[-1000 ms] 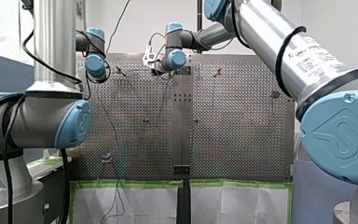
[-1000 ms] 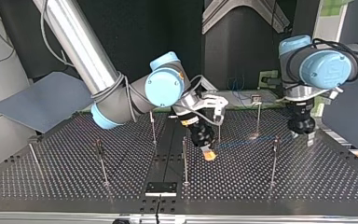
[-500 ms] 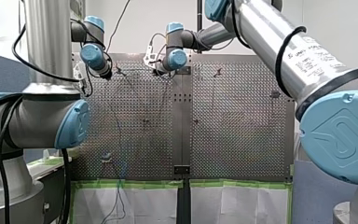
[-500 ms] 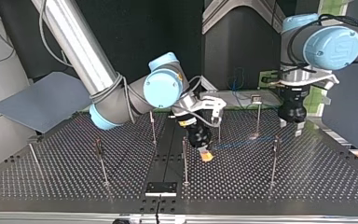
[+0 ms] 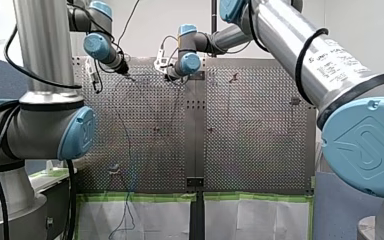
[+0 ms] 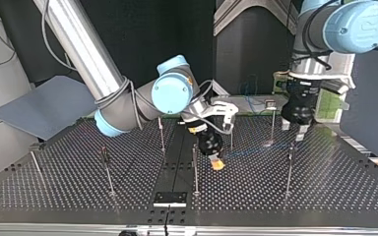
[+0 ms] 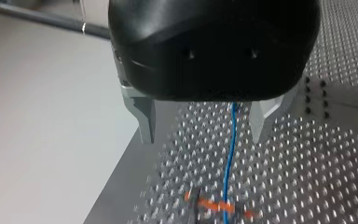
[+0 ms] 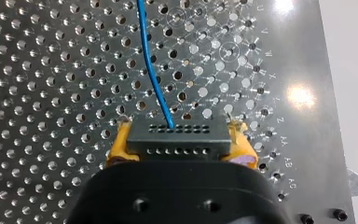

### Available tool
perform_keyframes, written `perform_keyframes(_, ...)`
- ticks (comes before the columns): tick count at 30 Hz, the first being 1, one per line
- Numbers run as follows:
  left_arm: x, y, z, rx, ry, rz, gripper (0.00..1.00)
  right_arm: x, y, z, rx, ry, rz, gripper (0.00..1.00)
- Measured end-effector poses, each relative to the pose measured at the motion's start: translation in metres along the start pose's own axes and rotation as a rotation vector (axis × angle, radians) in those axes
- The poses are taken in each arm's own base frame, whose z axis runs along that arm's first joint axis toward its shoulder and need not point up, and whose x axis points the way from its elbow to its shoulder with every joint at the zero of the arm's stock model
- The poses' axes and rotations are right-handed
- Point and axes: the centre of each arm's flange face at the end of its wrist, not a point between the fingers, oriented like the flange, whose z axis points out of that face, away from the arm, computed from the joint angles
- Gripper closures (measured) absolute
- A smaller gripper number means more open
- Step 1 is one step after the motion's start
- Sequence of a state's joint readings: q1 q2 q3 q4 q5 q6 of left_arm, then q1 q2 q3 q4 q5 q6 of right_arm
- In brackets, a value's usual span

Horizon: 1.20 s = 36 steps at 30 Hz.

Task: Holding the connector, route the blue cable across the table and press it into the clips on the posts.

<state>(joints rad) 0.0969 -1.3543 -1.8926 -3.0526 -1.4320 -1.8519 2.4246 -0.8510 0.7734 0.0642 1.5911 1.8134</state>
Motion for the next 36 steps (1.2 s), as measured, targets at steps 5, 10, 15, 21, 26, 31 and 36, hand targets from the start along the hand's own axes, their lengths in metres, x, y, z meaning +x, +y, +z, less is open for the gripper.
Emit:
perform_keyframes(5, 0.008, -0.007, 0.014, 0.054, -0.001, 0.02, 0.01, 0.003, -0.002, 0.0, -0.002, 0.007, -0.001, 1.0)
perform_keyframes(10, 0.01, -0.012, 0.027, 0.076, -0.02, 0.011, 0.01, 0.008, -0.006, 0.0, 0.0, 0.014, -0.001, 1.0)
perform_keyframes(15, 0.011, -0.016, 0.041, 0.087, -0.03, 0.01, 0.01, 0.011, -0.009, -0.001, -0.001, 0.018, 0.0, 1.0)
perform_keyframes(21, 0.016, -0.022, 0.06, 0.099, -0.023, 0.014, 0.01, 0.011, -0.01, -0.001, -0.002, 0.017, 0.0, 1.0)
perform_keyframes(26, 0.013, -0.029, 0.07, 0.111, -0.044, 0.008, 0.01, 0.011, -0.01, -0.001, -0.003, 0.015, 0.0, 1.0)
perform_keyframes(31, 0.019, -0.034, 0.08, 0.112, -0.04, 0.012, 0.01, 0.011, -0.01, -0.001, -0.003, 0.015, 0.001, 1.0)
perform_keyframes(36, 0.031, -0.034, 0.092, 0.096, -0.04, 0.009, 0.01, 0.011, -0.01, -0.002, -0.004, 0.01, 0.001, 1.0)
